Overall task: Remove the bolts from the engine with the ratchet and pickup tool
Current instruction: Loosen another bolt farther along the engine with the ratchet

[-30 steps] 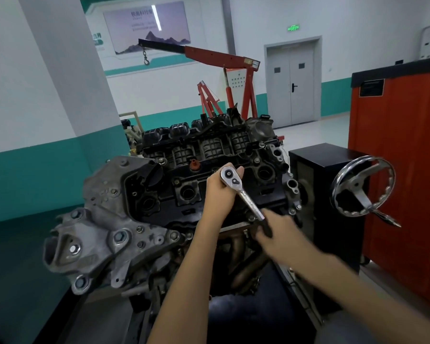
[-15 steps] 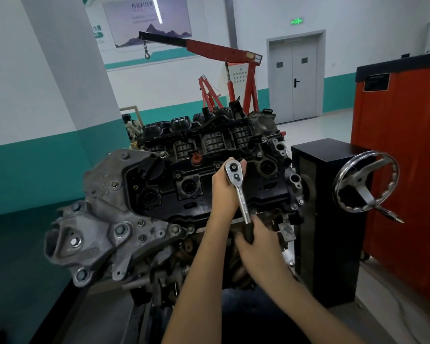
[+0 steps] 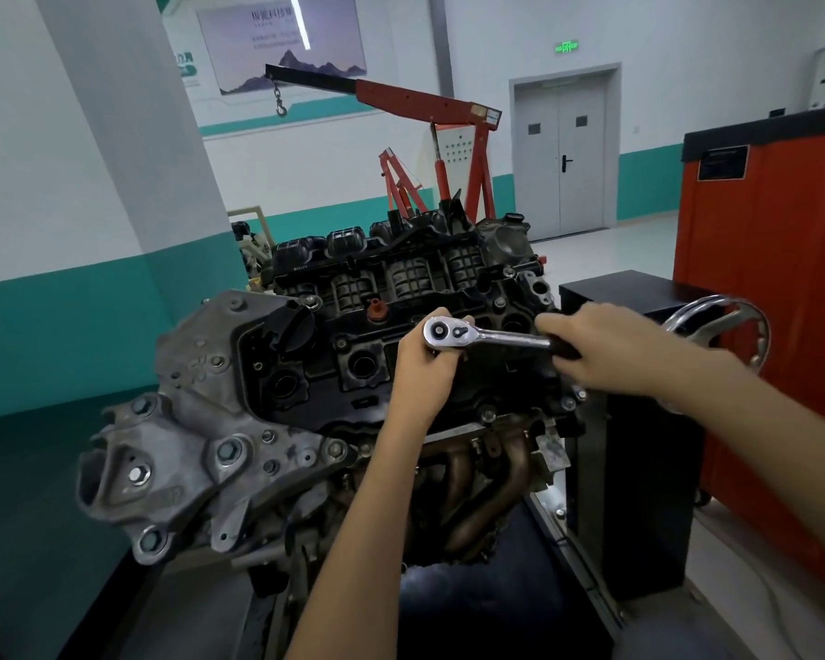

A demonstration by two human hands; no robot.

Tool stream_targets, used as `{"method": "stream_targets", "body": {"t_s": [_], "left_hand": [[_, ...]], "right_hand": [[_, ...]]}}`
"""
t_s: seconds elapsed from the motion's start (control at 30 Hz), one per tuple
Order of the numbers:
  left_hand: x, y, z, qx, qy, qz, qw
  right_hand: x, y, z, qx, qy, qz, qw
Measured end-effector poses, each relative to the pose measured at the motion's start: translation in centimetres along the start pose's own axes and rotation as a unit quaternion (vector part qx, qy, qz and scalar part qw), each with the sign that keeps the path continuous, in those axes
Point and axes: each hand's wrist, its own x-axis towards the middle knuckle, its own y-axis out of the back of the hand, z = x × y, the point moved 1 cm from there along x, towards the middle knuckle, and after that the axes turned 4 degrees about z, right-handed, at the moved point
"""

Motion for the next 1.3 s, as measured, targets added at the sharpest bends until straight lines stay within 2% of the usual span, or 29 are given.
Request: {"method": "stream_targets", "body": {"t_s": [0.07, 0.1, 0.2, 0.27, 0.3, 0.37, 0.5, 0.6, 0.67, 0.73, 0.77, 0.83, 0.93, 1.0, 1.07, 1.1, 1.17, 1.3], "left_hand": [[-0.1, -0.3, -0.3, -0.035, 0.001, 0.030, 0.999], [-0.2, -0.6, -0.3, -0.039, 0.003, 0.035, 0.999], [-0.3, -1.5, 0.2, -0.017, 0.014, 0.054, 0.998], [-0.1, -1.7, 0.3, -0.001, 0.015, 0.064, 0.998], [-0.1, -1.5, 0.2, 0.005, 0.018, 0.064, 0.998], [0.1, -1.0, 0.0, 0.011, 0.022, 0.047, 0.999], [0.2, -0.4, 0.3, 0.029, 0.007, -0.012, 0.999], [0.4, -0.7, 0.7, 0.051, -0.008, -0.030, 0.998], [0.4, -0.8, 0.6, 0.046, -0.005, -0.021, 0.999], [0.1, -0.7, 0.2, 0.012, 0.005, 0.008, 1.000], [-0.1, -0.6, 0.1, -0.002, 0.005, 0.019, 1.000], [-0.2, -0.8, -0.1, -0.011, 0.006, 0.032, 0.999], [-0.1, -1.8, 0.1, -0.005, 0.018, 0.061, 0.998], [0.2, -2.1, 0.2, 0.018, 0.024, 0.067, 0.997], [0.4, -1.6, 0.1, 0.045, 0.022, 0.054, 0.997], [0.5, -1.3, 0.1, 0.045, 0.022, 0.039, 0.998], [0.4, -0.9, 0.0, 0.037, 0.019, 0.012, 0.999], [0.3, -1.0, 0.7, 0.038, 0.005, -0.002, 0.999]], "right_hand": [[-2.1, -2.4, -2.4, 0.111, -0.057, 0.026, 0.992], [-3.3, -3.7, -4.0, 0.192, -0.094, 0.041, 0.976], [-5.3, -7.2, -10.1, 0.399, -0.197, 0.098, 0.890], [-5.0, -8.5, -13.6, 0.472, -0.230, 0.112, 0.844], [-4.7, -8.7, -14.4, 0.489, -0.228, 0.114, 0.834], [-4.5, -8.5, -13.3, 0.462, -0.207, 0.099, 0.857], [-4.2, -5.6, -5.2, 0.317, -0.100, 0.024, 0.943], [-1.8, -1.6, 0.1, 0.124, -0.021, -0.038, 0.991], [-0.5, -0.3, 1.3, 0.027, 0.001, -0.016, 1.000], [-0.9, -1.2, 0.3, 0.023, -0.029, 0.020, 0.999], [-1.8, -2.4, -0.9, 0.056, -0.053, 0.037, 0.996], [-3.8, -5.1, -4.3, 0.201, -0.116, 0.066, 0.970], [-5.3, -8.1, -10.6, 0.417, -0.219, 0.125, 0.873], [-4.8, -9.4, -14.1, 0.496, -0.256, 0.152, 0.815], [-4.3, -9.7, -15.8, 0.526, -0.254, 0.148, 0.798], [-4.2, -9.6, -15.3, 0.516, -0.251, 0.141, 0.807], [-4.5, -9.1, -12.7, 0.462, -0.224, 0.112, 0.851], [-4.1, -4.9, -3.7, 0.291, -0.094, 0.014, 0.952]]}}
